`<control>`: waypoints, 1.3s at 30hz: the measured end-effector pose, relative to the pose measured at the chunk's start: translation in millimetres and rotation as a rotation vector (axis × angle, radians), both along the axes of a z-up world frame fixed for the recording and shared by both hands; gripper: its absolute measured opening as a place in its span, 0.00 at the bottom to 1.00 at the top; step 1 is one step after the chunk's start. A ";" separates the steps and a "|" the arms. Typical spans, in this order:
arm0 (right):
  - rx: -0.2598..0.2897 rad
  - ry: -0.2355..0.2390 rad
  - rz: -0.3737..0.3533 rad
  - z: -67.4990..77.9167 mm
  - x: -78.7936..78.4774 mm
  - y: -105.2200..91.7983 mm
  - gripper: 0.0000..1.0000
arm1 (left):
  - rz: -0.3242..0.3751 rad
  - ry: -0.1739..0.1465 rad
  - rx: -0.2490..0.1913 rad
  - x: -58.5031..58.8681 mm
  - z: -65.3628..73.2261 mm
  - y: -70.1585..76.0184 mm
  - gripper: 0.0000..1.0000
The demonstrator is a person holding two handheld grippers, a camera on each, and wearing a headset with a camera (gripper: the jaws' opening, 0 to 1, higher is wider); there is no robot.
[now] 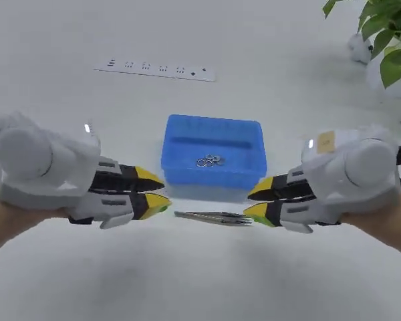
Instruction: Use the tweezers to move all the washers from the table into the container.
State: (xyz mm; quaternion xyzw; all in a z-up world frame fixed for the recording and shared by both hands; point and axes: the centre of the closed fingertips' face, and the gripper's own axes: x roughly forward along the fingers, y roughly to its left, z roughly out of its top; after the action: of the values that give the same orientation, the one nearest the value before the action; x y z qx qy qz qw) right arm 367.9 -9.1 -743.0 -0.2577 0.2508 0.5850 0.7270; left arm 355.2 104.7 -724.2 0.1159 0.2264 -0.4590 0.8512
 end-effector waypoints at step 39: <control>0.162 -0.019 -0.034 59.3 -47.2 -28.3 0.75 | -0.090 -0.019 -0.003 -59.4 56.0 2.9 0.97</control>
State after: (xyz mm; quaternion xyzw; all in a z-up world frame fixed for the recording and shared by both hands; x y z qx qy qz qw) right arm 320.8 -37.4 -683.6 -0.1992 0.2000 0.5884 0.7577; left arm 295.8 107.6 -668.3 0.1291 0.2121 -0.4960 0.8320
